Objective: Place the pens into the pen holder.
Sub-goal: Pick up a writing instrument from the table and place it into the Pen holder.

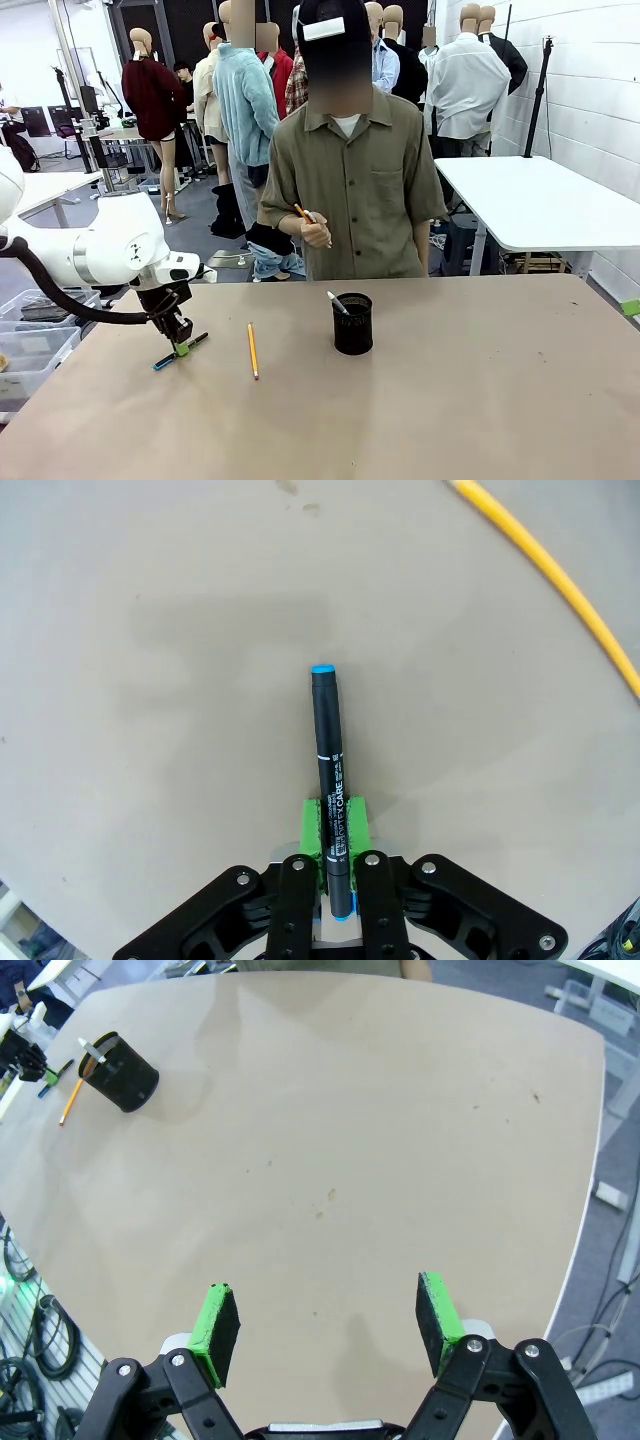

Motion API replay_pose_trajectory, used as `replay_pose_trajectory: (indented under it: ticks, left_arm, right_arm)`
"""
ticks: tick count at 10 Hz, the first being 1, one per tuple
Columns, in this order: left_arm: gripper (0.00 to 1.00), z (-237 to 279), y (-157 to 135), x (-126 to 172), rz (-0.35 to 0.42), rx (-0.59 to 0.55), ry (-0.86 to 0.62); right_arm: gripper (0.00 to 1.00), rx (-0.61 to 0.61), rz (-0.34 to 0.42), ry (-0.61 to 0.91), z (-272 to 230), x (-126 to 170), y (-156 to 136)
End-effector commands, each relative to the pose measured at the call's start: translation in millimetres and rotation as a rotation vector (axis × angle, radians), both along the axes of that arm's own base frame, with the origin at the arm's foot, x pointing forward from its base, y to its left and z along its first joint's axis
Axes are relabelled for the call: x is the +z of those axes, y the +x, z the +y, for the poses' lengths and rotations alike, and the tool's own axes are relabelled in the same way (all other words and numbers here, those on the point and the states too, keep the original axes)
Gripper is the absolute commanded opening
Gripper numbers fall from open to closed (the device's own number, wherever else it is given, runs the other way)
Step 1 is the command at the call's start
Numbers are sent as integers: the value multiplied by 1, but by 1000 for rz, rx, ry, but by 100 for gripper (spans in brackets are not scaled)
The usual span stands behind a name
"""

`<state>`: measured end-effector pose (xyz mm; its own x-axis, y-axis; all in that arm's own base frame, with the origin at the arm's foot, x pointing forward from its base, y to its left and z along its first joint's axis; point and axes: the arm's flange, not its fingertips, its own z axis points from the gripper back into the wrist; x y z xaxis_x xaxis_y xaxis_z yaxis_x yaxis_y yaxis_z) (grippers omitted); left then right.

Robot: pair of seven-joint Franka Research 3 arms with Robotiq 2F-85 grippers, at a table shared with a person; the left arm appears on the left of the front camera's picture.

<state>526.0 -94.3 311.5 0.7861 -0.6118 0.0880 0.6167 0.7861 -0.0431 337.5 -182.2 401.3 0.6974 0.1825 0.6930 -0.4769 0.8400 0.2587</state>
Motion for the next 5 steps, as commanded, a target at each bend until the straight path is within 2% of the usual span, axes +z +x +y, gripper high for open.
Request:
replay_pose_trajectory:
  ticks: [1, 3, 5]
  left_arm:
    - [0, 18, -7, 22, -22, -77, -162]
    - [0, 34, -11, 52, -106, -176, -362]
    - [0, 28, -10, 68, -171, -327, -506]
  right_arm:
    - [89, 11, 2, -19, 0, -1, -1]
    - [89, 11, 2, -19, 0, -1, -1]
    - [89, 11, 2, -19, 0, -1, -1]
